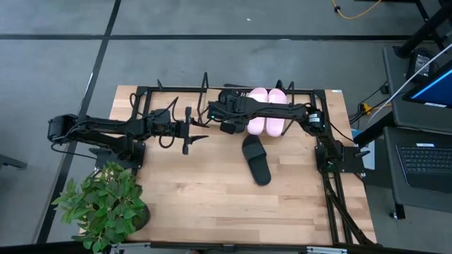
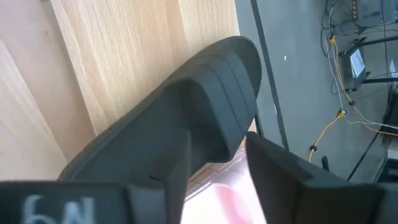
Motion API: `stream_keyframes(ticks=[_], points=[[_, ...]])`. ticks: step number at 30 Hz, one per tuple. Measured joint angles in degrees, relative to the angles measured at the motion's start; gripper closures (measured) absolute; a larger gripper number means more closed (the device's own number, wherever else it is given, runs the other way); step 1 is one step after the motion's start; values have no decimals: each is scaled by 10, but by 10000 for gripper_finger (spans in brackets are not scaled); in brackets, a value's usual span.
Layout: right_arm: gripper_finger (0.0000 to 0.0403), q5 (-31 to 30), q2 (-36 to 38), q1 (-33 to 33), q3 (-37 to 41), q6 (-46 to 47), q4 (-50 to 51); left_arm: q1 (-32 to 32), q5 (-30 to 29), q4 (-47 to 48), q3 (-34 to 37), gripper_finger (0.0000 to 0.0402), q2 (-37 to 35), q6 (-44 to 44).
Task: Pick and place slides into the shelf
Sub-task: Adjust the black slide on the shelf
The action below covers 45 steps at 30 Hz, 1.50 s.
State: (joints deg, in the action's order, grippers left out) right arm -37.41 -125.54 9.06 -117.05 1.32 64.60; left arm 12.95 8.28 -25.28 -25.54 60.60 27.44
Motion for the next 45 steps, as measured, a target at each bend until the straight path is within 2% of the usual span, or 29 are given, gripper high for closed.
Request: stream_keyframes(ticks=[6, 11, 19, 25, 29, 40, 45], points=[[165, 0, 0, 0, 0, -3, 0, 0, 0, 0, 0, 244, 0, 1], [131, 1, 0, 2, 0, -1, 0, 0, 0, 0, 0, 244, 0, 1], [127, 4, 0, 6, 0, -4, 2, 0, 0, 0, 0, 244, 0, 1], [127, 31, 0, 16, 1, -2, 3, 0, 0, 6, 0, 244, 0, -3], [127, 32, 0, 18, 1, -3, 4, 0, -6, 40, 0, 244, 0, -4], [128, 32, 0, 19, 2, -3, 4, -1, -11, 146, 0, 244, 0, -93], [128, 30, 0, 21, 27, -3, 4, -10, -12, 176, 0, 244, 0, -100]])
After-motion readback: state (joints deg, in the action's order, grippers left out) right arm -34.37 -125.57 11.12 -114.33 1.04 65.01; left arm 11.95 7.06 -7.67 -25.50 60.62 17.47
